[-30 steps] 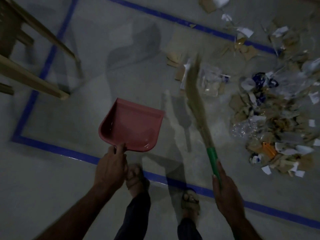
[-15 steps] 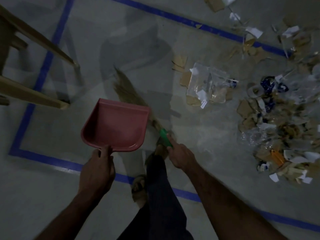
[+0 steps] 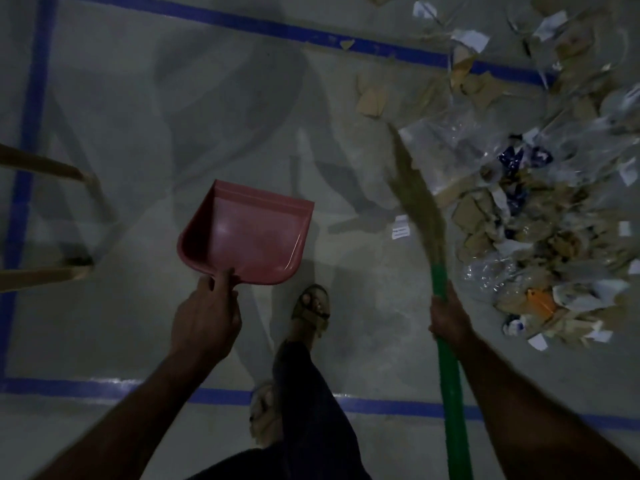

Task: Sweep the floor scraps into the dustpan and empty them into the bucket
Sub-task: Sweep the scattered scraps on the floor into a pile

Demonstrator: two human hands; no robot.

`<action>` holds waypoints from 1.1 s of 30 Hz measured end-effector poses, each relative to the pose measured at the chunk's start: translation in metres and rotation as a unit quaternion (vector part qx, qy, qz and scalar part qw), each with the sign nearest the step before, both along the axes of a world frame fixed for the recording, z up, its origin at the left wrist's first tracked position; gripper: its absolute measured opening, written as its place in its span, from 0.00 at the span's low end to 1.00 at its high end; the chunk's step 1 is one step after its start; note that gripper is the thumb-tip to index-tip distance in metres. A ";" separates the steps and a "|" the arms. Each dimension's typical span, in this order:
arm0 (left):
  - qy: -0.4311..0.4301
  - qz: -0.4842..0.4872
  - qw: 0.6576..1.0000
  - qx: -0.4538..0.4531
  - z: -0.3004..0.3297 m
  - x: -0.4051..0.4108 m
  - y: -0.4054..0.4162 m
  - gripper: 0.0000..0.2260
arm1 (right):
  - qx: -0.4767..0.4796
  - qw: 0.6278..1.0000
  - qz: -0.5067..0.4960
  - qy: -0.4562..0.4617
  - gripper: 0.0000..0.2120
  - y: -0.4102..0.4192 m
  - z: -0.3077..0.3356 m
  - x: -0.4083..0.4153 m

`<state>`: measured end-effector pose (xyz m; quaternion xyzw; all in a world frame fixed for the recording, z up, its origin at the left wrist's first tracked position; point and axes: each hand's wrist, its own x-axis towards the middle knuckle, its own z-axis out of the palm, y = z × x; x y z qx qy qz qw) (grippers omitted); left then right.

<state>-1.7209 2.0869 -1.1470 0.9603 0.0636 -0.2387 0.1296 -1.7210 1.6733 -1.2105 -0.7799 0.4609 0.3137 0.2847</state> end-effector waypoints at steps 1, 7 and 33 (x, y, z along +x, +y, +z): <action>0.002 -0.010 1.000 0.000 0.000 0.011 -0.003 0.18 | -0.015 1.000 -0.017 -0.006 0.25 -0.011 0.004 0.009; -0.007 -0.040 0.999 -0.011 0.009 0.066 -0.017 0.21 | -0.066 0.993 -0.055 -0.076 0.22 -0.040 0.040 0.031; 0.017 -0.139 0.990 -0.018 0.038 0.237 0.092 0.20 | -0.163 0.979 0.117 -0.037 0.35 0.106 0.106 -0.007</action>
